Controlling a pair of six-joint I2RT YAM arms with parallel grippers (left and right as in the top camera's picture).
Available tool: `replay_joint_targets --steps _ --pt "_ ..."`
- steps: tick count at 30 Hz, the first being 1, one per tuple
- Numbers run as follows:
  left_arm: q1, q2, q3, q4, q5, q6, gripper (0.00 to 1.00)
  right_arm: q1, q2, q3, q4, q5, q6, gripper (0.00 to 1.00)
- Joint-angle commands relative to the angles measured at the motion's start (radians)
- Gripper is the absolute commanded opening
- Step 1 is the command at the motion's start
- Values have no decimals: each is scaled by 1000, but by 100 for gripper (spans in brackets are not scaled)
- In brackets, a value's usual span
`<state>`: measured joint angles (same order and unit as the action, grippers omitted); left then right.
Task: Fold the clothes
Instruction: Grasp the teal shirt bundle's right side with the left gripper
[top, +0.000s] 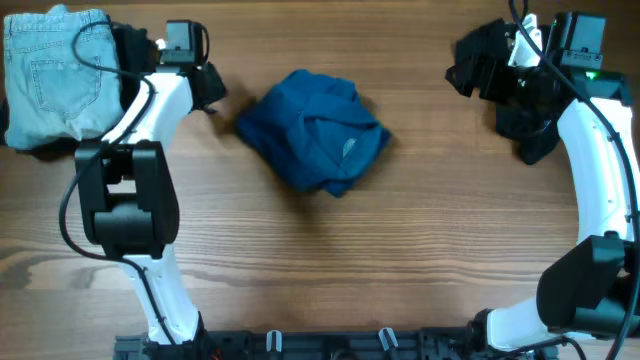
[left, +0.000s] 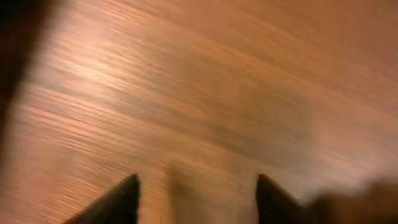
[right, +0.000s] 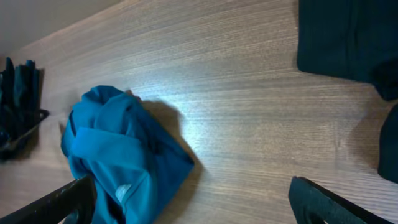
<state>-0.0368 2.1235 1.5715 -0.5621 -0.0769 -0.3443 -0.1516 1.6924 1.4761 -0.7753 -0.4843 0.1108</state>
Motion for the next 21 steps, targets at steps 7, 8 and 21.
replay_joint_targets --steps 7,8,21 --pt "-278 -246 16 -79 134 180 87 -44 6 8 12 18 -26 99" --pt "-294 -257 16 -85 166 180 87 -53 6 8 11 18 -25 99" --pt "-695 -132 15 -159 -69 287 96 -170 6 8 79 -33 4 99"
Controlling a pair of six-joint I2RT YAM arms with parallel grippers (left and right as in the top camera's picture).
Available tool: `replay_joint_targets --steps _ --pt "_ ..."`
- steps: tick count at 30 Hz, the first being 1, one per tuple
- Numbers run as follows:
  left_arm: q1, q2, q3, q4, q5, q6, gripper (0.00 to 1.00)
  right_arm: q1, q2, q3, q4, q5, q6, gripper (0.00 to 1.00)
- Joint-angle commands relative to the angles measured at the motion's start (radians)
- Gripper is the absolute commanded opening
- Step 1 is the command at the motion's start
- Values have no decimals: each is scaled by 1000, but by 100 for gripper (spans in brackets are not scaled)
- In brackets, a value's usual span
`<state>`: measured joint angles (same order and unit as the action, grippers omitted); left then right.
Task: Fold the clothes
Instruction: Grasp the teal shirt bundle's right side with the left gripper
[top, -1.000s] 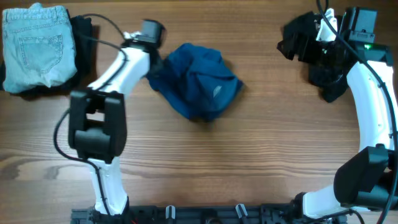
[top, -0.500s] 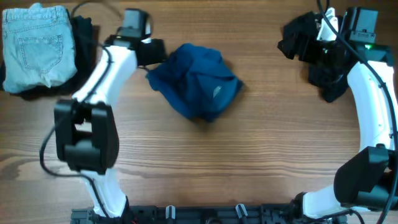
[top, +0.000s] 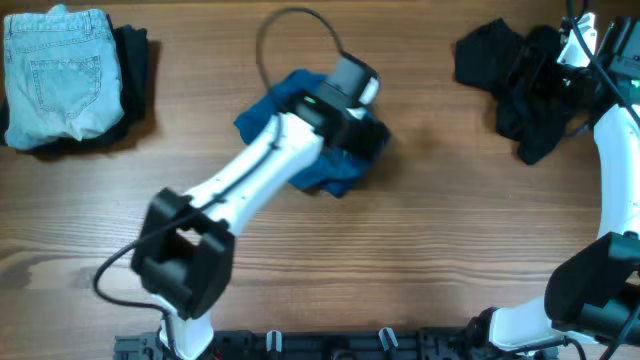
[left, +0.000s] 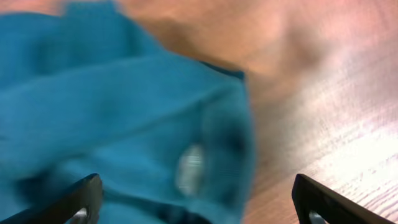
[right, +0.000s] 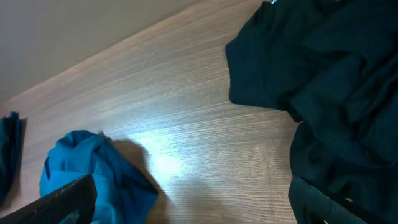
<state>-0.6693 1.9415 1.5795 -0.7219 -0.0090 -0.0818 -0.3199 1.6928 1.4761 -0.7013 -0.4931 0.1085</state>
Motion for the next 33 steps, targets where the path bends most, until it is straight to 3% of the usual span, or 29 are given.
replay_joint_targets --steps 1,5,27,31,32,33 --pt "-83 66 7 2 -185 17 95 -2 5 8 5 -24 6 100" --pt "-119 130 7 7 -294 -8 95 -2 5 8 2 -24 6 100" --pt "-151 282 5 -5 -386 0 86 -2 5 8 9 -31 6 100" --pt "-151 331 5 29 -398 -2 66 -2 5 8 13 -31 5 99" --pt "-151 339 5 30 -408 -4 53 -2 5 8 12 -31 3 100" --pt "-151 346 5 30 -419 -5 26 -2 5 8 13 -31 3 99"
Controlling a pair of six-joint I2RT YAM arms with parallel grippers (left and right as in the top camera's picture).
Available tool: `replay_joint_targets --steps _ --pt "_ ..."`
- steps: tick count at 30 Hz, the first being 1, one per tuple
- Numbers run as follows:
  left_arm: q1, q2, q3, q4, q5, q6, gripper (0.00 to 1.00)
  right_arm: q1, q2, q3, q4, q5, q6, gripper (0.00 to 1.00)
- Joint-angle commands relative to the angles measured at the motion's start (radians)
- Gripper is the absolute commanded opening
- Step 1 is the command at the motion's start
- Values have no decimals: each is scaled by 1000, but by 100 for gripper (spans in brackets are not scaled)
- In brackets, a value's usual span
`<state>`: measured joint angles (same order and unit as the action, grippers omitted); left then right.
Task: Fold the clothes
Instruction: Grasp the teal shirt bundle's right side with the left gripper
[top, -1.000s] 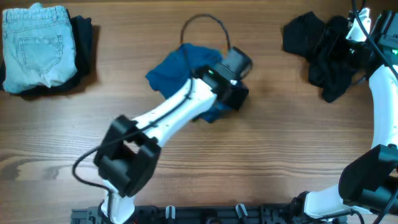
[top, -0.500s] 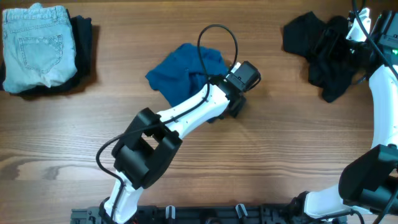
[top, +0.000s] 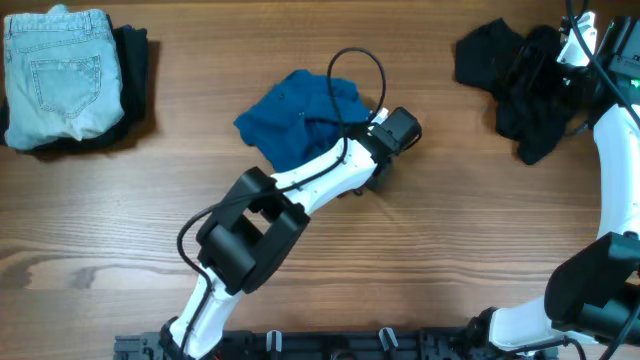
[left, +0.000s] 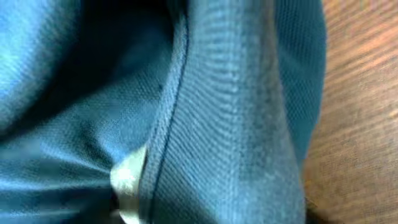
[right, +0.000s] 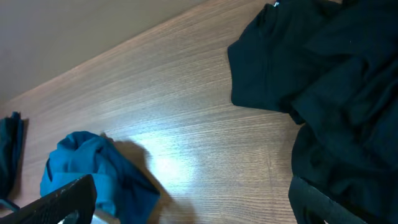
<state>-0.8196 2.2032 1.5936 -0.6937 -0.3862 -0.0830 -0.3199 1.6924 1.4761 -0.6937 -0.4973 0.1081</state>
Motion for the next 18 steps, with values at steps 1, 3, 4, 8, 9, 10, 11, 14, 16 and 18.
replay_joint_targets --steps 1,3,4,8,9,10,11,14,16,18 --pt "0 86 -9 2 -47 -3 4 -2 6 8 6 -26 3 99" --pt "0 85 -9 2 -63 -3 4 -2 6 8 10 -26 3 100" --pt "0 84 -9 1 -77 -3 4 -2 6 8 13 -26 2 99" --pt "-15 76 -8 -41 -97 -3 4 -2 6 8 16 -26 0 99" --pt "-22 76 -8 -56 -109 -2 4 -2 6 8 19 -26 0 99" --pt "-32 75 -9 -75 -174 -2 4 -2 6 8 22 -26 -1 99" --pt "-34 75 -9 -79 -253 2 4 -2 6 8 24 -26 0 100" --pt "-15 74 -8 -44 -553 179 4 -2 6 8 24 -27 0 100" --pt "26 72 -8 -11 -639 370 4 -2 6 8 24 -27 0 100" --pt "89 57 -8 40 -692 449 4 -2 6 8 23 -27 0 99"
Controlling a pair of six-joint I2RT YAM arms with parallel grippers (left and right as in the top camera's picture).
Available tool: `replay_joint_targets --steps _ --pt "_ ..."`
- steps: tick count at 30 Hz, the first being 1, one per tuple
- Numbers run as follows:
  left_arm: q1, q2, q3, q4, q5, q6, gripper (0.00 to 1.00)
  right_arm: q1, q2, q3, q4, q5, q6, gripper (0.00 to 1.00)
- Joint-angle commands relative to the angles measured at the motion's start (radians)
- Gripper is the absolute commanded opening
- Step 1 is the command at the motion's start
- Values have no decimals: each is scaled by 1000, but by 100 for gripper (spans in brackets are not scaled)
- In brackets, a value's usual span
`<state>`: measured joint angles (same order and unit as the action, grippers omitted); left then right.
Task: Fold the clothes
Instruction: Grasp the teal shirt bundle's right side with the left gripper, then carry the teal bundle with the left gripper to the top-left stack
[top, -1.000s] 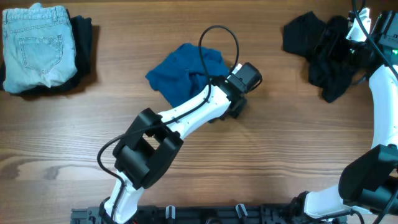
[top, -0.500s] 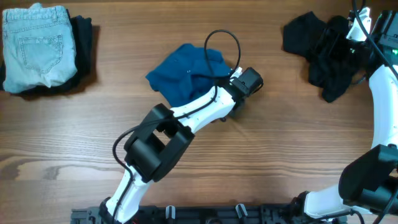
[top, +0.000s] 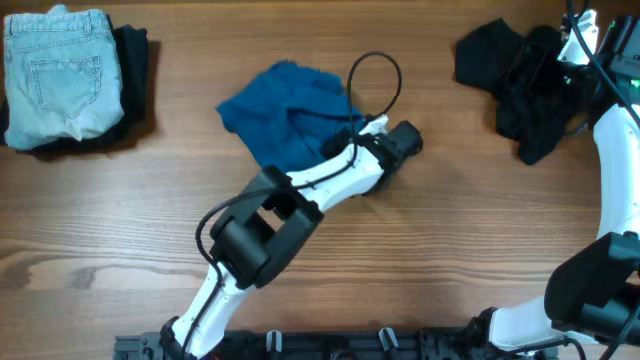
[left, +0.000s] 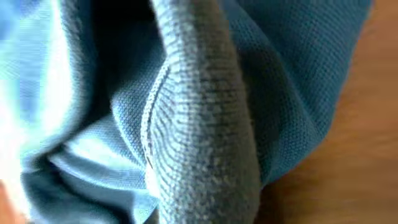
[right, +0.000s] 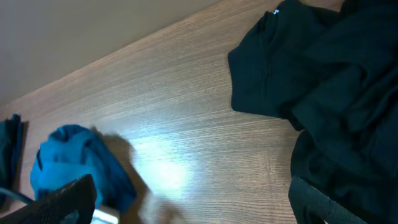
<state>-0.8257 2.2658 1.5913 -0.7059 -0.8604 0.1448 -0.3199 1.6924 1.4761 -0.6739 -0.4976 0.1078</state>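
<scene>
A crumpled blue shirt (top: 285, 115) lies at the middle of the table. My left gripper (top: 388, 150) is at its right edge. Blue fabric (left: 93, 93) fills the left wrist view, and a ribbed fold (left: 199, 124) runs down to the spot where the jaws sit. The fingers themselves are hidden, and the fold looks pinched. My right gripper (right: 193, 210) hangs open and holds nothing, at the far right beside a loose pile of black clothes (top: 520, 70). The right wrist view also catches the blue shirt (right: 68, 162) far off.
Folded light jeans (top: 60, 60) rest on a folded black garment (top: 135, 55) at the back left corner. The left arm's cable (top: 375, 75) loops over the shirt. Bare wood (top: 450, 230) lies between the shirt and the black pile (right: 323, 81).
The blue shirt has changed shape: its left edge lies farther left and its top farther back. The left gripper stays at its right edge. The right arm has not moved.
My left gripper was first open over bare wood beside the jeans stack, and the right gripper faced the shirt. Then the left gripper was open over the shirt and the right one back at the black pile. Later the left was buried in fabric; now the shirt is shifted.
</scene>
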Motion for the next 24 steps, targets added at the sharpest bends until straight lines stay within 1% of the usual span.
replay_joint_targets --steps 1,4,7,9,12,16,18,21,24 --pt "124 -18 -5 66 -223 227 4 -2 6 8 3 -26 0 99" --pt "206 -71 3 95 -222 248 4 -2 6 8 5 -26 0 100" --pt "302 -151 8 181 -214 336 4 -2 6 8 8 -26 0 99" --pt "361 -212 8 262 -180 436 4 -2 6 8 8 -26 1 99" --pt "454 -310 8 436 -76 682 4 -2 6 8 8 -26 1 99" --pt "545 -394 8 664 61 868 4 -2 6 8 8 -26 2 99" --pt "576 -415 8 713 103 943 4 -2 6 8 8 -26 7 99" --pt "635 -433 8 716 228 1131 4 -1 6 8 8 -26 7 99" --pt "700 -433 8 747 299 1294 4 -1 6 8 6 -26 7 99"
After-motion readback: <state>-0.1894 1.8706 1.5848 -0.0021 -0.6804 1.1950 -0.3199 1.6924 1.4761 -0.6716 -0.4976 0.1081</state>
